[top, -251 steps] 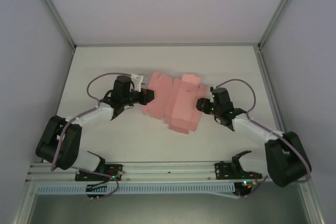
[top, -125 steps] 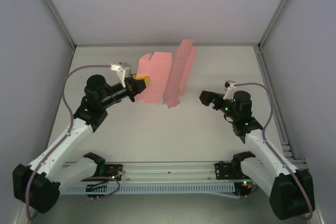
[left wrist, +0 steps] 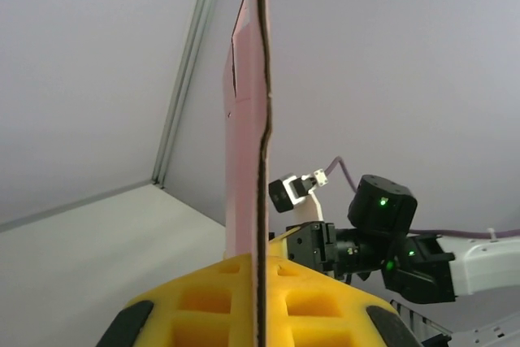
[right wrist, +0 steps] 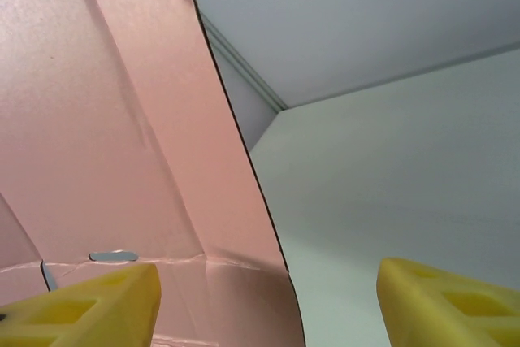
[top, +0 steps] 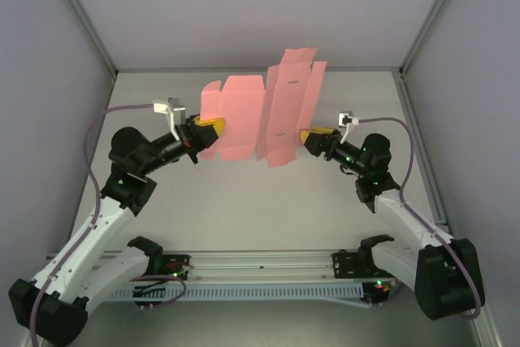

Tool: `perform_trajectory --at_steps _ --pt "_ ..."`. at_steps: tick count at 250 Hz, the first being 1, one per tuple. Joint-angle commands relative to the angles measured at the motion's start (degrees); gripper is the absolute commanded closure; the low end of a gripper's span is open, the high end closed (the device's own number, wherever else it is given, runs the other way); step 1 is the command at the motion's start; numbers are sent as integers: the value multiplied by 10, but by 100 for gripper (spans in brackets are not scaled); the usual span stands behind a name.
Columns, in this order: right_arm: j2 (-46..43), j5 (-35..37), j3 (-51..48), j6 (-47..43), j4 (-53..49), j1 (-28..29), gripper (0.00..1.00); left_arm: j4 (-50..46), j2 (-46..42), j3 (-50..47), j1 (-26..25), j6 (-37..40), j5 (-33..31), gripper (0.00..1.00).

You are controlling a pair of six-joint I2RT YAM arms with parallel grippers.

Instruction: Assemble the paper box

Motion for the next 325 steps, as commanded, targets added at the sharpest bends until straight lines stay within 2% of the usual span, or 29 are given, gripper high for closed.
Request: perform_trajectory --at_steps 1,21,40,55,72,87,110,163,169,182,204,228,252,286,325 --pt "20 -44 14 38 98 -2 30 36 -10 1 -3 -17 19 100" --pt "32 -55 21 42 106 -1 36 38 -10 1 -3 -19 19 100" --pt "37 -62 22 47 116 -1 54 35 -11 0 -3 -19 16 100" --pt "35 -65 23 49 119 -1 72 29 -13 -2 -3 -17 4 100" --pt "27 -63 21 45 113 0 79 11 -17 -4 -3 -9 -18 100" --pt "14 -45 25 22 67 0 83 -11 -20 -6 -3 -2 -44 100" --pt "-6 3 42 -38 -63 3 100 -43 -25 -16 -3 7 -77 100" --pt "-25 71 72 -143 -218 30 100 -104 -36 -54 -3 12 -149 100" --pt "-23 84 79 -159 -240 36 100 -118 -36 -58 -3 11 -163 88" --pt "-16 115 93 -197 -297 50 100 -160 -36 -63 -3 7 -210 47" --pt "18 157 112 -246 -370 76 100 -243 -34 -74 -3 0 -314 17" --pt "67 181 106 -269 -384 102 100 -298 -25 -100 -2 3 -401 14" --pt "116 201 98 -270 -363 113 100 -322 -13 -119 -2 -8 -440 0" --pt "177 255 125 -302 -392 132 100 -348 -5 -120 -1 -29 -471 0" --pt "236 380 184 -395 -468 186 100 -364 8 -104 -1 -30 -487 0"
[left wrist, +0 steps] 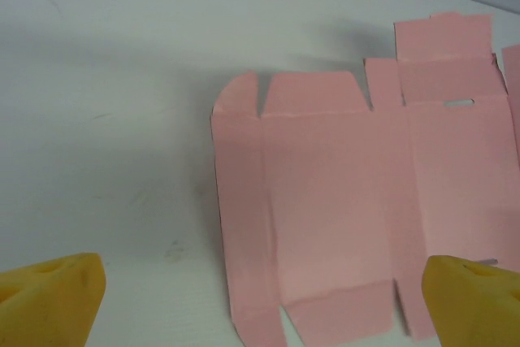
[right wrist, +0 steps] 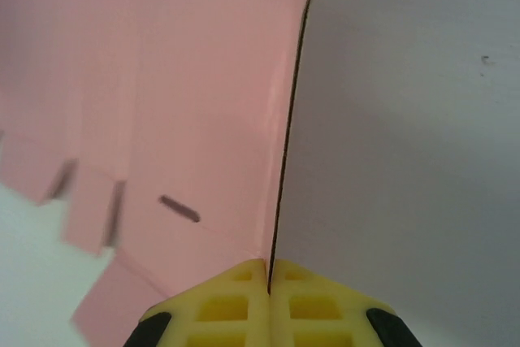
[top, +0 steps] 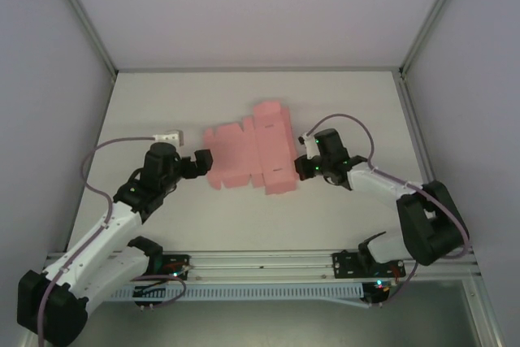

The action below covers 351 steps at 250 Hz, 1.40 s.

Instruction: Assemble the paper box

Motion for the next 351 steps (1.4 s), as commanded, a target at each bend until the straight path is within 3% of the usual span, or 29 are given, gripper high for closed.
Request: perform_trajectory --at_steps 1,21,43,141,205,257,351 --pt "27 123 52 -97 -59 43 100 -26 9 19 0 -12 -42 0" --pt "42 204 69 -153 -56 81 100 -22 14 22 0 -9 -40 0" --pt "47 248 80 -203 -35 106 100 -15 20 28 -1 -7 -39 0" --pt "22 359 96 -448 29 187 100 5 76 129 26 18 -23 0" --pt "-10 334 87 -449 42 208 100 5 201 233 83 66 62 1" --pt "-29 302 82 -444 29 209 100 17 287 276 91 145 104 0" --pt "-22 310 84 -426 48 209 100 54 320 250 84 207 214 0"
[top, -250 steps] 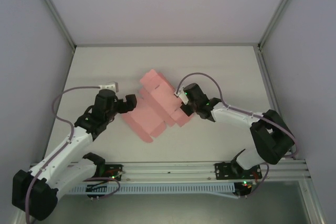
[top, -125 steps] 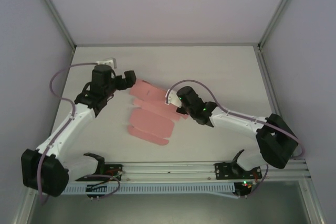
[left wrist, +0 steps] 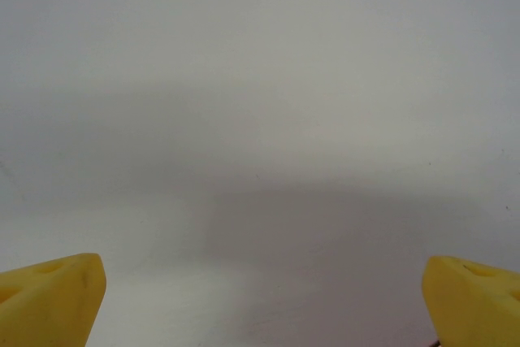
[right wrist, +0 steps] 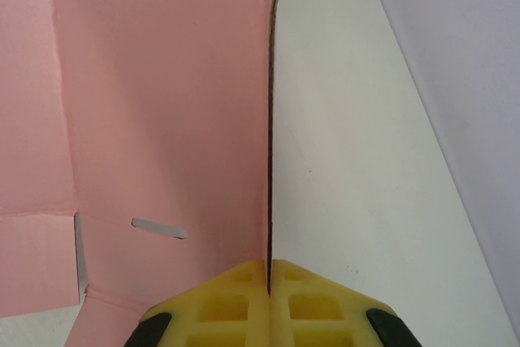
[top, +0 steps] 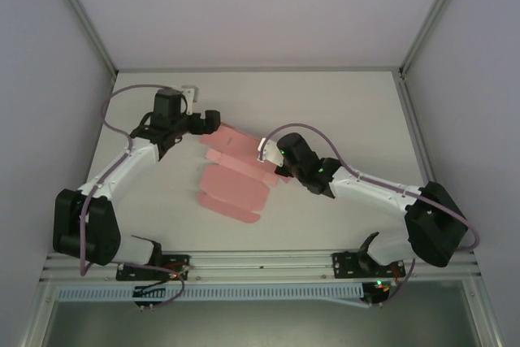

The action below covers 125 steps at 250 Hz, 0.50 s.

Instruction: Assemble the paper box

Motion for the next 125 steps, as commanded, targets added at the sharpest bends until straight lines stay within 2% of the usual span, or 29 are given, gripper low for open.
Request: perform_trajectory --at_steps 1,68,125 --pt "-3 -8 1 11 40 4 100 22 0 -11 -11 45 73 0" --pt "5 -8 22 47 43 4 100 16 -14 -55 -60 59 64 0" --pt "7 -44 20 73 56 4 100 81 -26 -95 -88 18 27 0"
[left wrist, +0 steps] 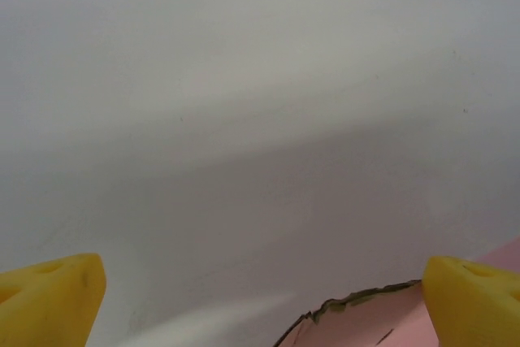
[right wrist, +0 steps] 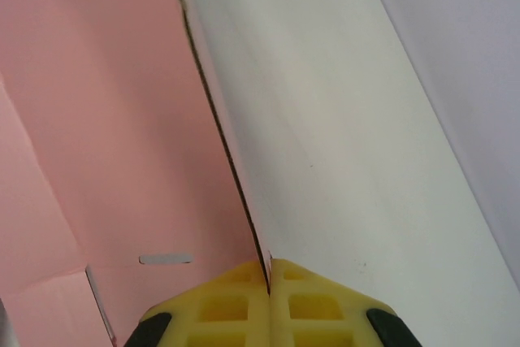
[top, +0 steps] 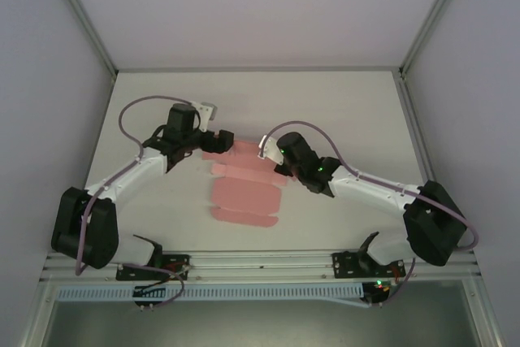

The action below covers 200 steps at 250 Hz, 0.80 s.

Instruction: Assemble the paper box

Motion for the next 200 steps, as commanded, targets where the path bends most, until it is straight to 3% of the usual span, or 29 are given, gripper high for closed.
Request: perform_trajectory --at_steps 1,37,73,131,173,200 --pt "1 -46 17 36 55 8 100 50 -17 -18 -27 -21 0 0" --pt "2 -83 22 69 46 8 100 120 -32 -54 -50 -81 -82 0" --pt "0 -89 8 87 56 14 100 201 -46 -95 -57 -134 -91 0" --pt "-19 -9 -9 65 52 15 100 111 -84 -79 -52 -114 -164 0" --pt "-34 37 -24 75 50 13 100 65 -159 -102 -2 -138 -138 0" --pt "-39 30 -31 88 48 9 100 70 -200 -136 44 -151 -57 0"
